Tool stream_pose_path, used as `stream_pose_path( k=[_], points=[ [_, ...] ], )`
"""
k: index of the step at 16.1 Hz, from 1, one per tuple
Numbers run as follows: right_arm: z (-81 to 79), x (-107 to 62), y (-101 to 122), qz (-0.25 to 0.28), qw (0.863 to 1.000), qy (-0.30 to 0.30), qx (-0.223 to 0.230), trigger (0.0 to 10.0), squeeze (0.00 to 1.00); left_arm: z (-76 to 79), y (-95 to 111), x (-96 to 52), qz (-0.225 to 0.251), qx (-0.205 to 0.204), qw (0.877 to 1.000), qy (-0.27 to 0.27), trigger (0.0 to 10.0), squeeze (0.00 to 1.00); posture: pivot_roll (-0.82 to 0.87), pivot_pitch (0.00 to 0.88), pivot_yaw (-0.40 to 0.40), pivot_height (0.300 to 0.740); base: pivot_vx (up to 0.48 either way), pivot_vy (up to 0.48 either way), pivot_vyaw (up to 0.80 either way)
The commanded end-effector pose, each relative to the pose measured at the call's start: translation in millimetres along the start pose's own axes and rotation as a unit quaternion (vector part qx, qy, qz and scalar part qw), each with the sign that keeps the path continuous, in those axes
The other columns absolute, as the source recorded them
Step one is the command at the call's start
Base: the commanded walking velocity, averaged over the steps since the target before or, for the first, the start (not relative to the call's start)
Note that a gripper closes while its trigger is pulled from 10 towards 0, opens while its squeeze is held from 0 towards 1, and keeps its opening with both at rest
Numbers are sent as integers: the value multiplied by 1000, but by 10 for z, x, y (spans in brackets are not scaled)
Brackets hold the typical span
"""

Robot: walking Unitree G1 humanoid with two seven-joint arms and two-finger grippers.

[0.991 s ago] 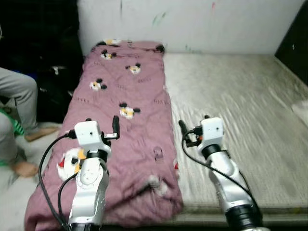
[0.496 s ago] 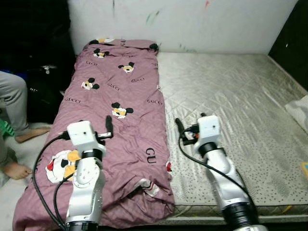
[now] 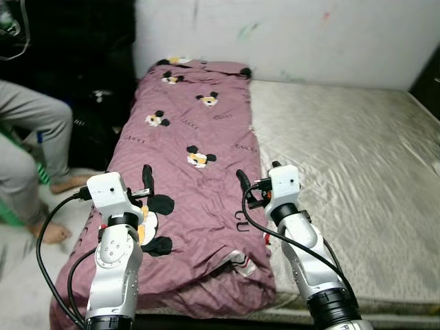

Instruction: Clean up the room

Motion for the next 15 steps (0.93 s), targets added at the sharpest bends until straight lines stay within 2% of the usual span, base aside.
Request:
stream_pose_path(
  k=[1,6,9,12,15],
  points=[
    [99,-23,-10,-3,1000,-13,0,10000,0,67,-32,-17,-10,-5,1000,-7,10000,0,32,41,-27,740,0,480,0],
    [111,-19,-28,-8,1000,-17,2,10000,0,67,-5,-12,-4,-8,1000,-3,10000,0,29,43,-28,740,0,62,0],
    [117,-17,-25,-8,1000,-17,2,10000,0,39,-29,-27,-9,-7,1000,3,10000,0,27,43,-28,740,0,0,-356],
    [122,-22,-39,-12,1000,-18,1,10000,0,-93,-6,-46,-3,-1,1000,30,10000,0,28,49,-29,740,0,0,0],
    [155,-49,-57,-16,1000,-21,2,10000,0,-227,-99,-147,-16,19,999,39,10000,0,31,57,-30,740,0,0,-754]
  ],
)
Point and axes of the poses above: a point about 5 cm out from each wrist's last joint towards the gripper, its own x axis pointing out of the wrist towards the gripper, its own y axis along the axis of the wrist's last joint, z = x × y, the point moved 6 cm from there along x, pointing out of the wrist towards the gripper, and after that the axes turned 14 degrees about x, right-handed, at the moved point
